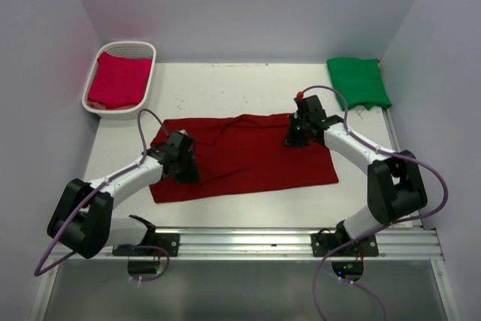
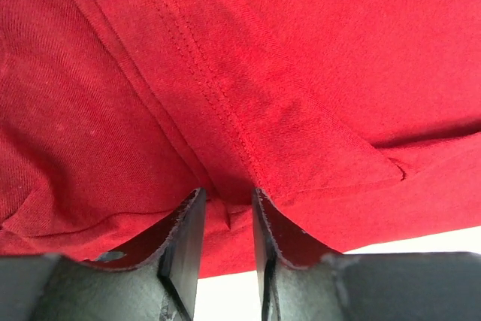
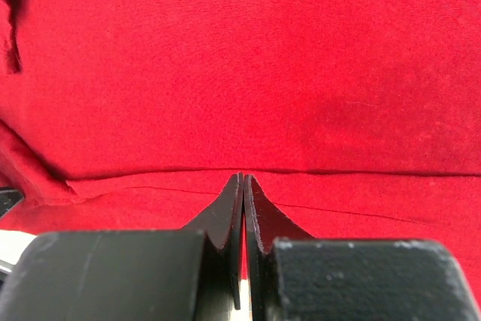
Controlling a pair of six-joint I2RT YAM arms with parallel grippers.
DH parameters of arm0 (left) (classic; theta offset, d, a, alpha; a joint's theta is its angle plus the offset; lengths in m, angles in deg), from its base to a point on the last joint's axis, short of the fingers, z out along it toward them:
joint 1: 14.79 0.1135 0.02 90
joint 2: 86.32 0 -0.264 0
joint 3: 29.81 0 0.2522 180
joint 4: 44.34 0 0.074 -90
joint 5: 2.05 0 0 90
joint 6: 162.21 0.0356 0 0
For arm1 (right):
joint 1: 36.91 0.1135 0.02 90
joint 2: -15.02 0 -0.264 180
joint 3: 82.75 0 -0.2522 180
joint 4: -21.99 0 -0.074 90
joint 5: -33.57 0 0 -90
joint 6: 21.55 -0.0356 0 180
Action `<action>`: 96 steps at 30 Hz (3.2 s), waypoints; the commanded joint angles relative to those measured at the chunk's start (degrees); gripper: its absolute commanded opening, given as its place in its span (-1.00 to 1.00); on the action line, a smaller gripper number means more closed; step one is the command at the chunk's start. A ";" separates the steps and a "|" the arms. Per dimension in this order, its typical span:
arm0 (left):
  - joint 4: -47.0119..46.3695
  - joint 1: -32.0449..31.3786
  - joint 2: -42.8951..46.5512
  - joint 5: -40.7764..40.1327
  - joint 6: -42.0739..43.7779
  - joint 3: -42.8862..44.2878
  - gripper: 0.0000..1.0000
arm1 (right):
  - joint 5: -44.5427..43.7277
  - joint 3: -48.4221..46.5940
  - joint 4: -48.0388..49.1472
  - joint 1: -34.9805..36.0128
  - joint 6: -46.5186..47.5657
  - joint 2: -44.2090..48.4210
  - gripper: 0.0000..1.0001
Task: Fold and stack the t-shirts
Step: Fold the tshirt
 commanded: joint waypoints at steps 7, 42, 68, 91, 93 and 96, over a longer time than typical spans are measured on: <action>-3.19 -0.15 1.09 0.32 0.29 -0.17 -0.80 | -1.45 0.58 1.27 0.08 0.78 1.69 -1.00; -4.77 -0.32 -3.22 0.40 1.79 -1.84 -1.00 | -1.45 0.76 0.92 0.17 0.78 2.05 -1.00; -3.45 -0.85 -7.61 -2.32 7.50 11.24 -1.00 | -1.80 -0.21 0.65 0.17 0.87 1.78 -1.00; -6.09 -0.85 -24.66 -0.21 14.09 24.43 -1.00 | -1.80 -0.03 1.09 0.08 1.66 -0.06 -1.00; -6.35 -0.85 -24.75 0.14 14.36 24.87 -1.00 | -1.80 0.06 1.18 0.08 1.57 -0.24 -1.00; -6.09 -0.85 -24.75 0.40 14.45 26.02 -1.00 | -1.89 0.14 1.36 0.08 1.66 -0.94 -1.00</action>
